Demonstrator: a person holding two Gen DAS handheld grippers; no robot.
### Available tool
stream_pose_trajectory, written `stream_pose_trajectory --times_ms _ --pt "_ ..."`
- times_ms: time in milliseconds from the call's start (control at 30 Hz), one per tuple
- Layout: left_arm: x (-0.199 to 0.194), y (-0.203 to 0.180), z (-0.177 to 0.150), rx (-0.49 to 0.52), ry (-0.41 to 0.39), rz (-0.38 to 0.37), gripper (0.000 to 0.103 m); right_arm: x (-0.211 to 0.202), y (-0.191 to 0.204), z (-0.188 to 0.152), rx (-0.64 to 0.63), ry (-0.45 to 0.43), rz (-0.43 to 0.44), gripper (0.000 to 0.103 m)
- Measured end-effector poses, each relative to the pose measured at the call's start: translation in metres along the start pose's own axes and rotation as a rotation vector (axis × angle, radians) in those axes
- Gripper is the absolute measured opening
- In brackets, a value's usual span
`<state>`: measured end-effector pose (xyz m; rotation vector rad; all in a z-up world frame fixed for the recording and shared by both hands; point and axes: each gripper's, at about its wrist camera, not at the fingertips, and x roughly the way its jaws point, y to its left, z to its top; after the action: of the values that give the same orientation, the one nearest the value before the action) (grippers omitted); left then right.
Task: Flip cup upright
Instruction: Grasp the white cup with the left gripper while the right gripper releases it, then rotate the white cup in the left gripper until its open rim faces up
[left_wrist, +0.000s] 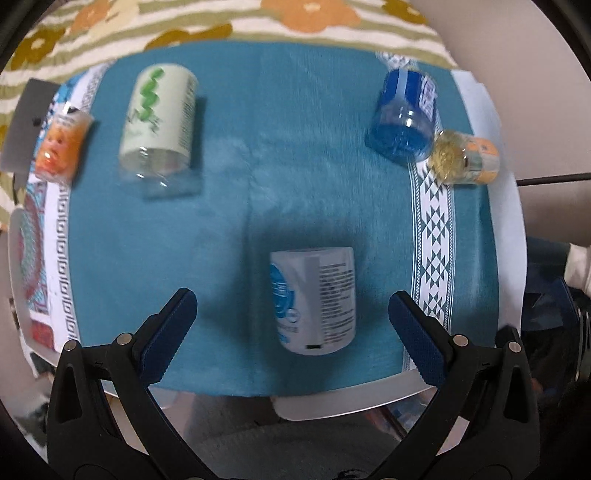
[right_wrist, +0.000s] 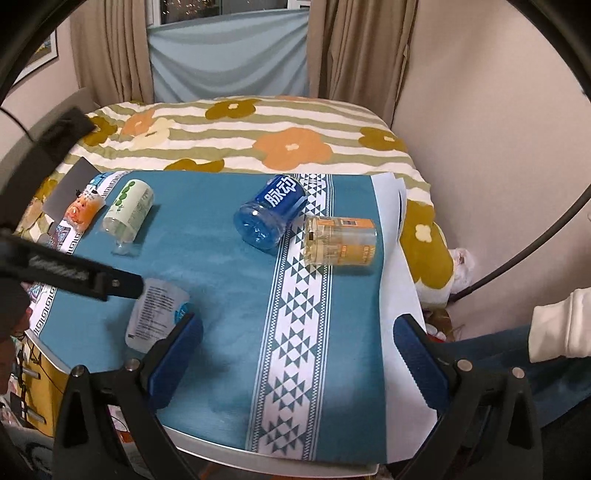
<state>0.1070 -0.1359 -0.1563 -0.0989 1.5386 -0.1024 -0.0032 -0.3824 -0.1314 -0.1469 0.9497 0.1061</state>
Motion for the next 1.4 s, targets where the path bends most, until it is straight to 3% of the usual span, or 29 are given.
stream_pose_trajectory --times_ms 233,433,867,933,1067,1400 --pt "0.031 -0.007 0.017 -0.086 0.103 0.052 0.103 0.005 -0.007 -0.016 -0.061 -0.067 0.014 0.103" --pt "0.056 -0.007 0.025 -0.126 0.186 0.082 0.101 0.02 -0.013 -0.024 -0.043 -0.058 0.065 0.103" --pt "0.094 -0.013 0.038 -0.141 0.249 0.098 0.098 0.029 -0.025 -0.023 0.014 -0.064 0.096 0.103" --pt "0.1 -0.013 0.036 -0.14 0.257 0.092 0.092 0.031 -0.026 -0.022 0.019 -0.062 0.097 0.103" --pt "0.111 -0.012 0.031 -0.148 0.266 0.067 0.067 0.032 -0.027 -0.023 0.029 -0.059 0.101 0.103" --pt "0.097 -0.008 0.02 -0.112 0.203 0.041 0.065 0.026 -0.026 -0.025 0.034 -0.071 0.098 0.103"
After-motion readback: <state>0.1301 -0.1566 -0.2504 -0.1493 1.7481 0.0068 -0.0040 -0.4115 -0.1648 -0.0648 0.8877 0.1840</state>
